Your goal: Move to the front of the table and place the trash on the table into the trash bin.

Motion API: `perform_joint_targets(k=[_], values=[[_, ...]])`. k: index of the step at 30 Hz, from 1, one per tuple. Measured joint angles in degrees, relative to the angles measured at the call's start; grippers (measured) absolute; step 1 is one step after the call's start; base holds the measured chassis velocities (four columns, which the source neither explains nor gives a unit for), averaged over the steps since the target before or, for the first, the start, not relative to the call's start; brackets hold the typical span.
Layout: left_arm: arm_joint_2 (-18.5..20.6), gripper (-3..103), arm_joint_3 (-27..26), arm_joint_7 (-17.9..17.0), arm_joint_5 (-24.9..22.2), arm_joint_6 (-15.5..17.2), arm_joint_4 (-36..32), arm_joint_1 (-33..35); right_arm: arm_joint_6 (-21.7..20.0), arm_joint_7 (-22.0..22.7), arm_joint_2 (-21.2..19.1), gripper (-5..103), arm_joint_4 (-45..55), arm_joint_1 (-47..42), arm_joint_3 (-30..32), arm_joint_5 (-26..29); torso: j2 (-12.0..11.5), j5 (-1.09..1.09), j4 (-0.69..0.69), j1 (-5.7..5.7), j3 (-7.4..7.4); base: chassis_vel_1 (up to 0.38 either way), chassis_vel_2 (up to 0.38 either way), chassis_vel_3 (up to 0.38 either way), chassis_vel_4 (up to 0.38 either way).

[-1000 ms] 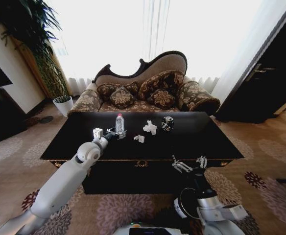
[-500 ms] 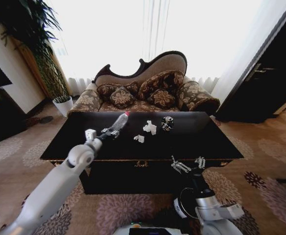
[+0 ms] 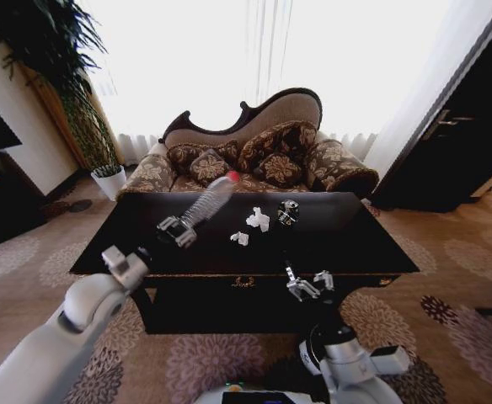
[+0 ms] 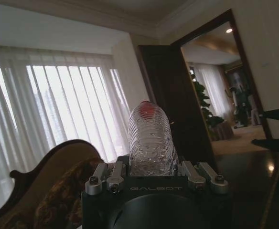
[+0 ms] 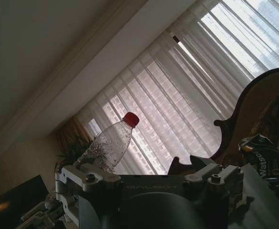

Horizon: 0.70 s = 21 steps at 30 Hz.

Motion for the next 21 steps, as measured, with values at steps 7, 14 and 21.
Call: perform_joint_targets(k=[7,14,21], values=[[-1.00,42,-0.39,4.07,6.91,-3.66,-3.31,5.66,-0.02,-0.92,0.99,100,1.08,-0.53,-2.97,-0.23,0.00,0.00,0.01,0.00,0.00,0.000,0.000,0.000,0.000],[-3.00,42,0.36,5.73,10.88,-4.74,-4.62,8.20,0.15,-1.48,1.58,100,0.53,-0.82,-6.60,-3.46,0.00,0.00,0.01,0.00,0.00,0.000,0.000,0.000,0.000],[-3.06,42,1.53,6.99,12.83,-5.40,-4.97,9.00,0.63,-2.02,2.30,100,-0.17,-0.93,-8.81,-6.81,0.00,0.00,0.00,0.00,0.01,0.000,0.000,0.000,0.000]])
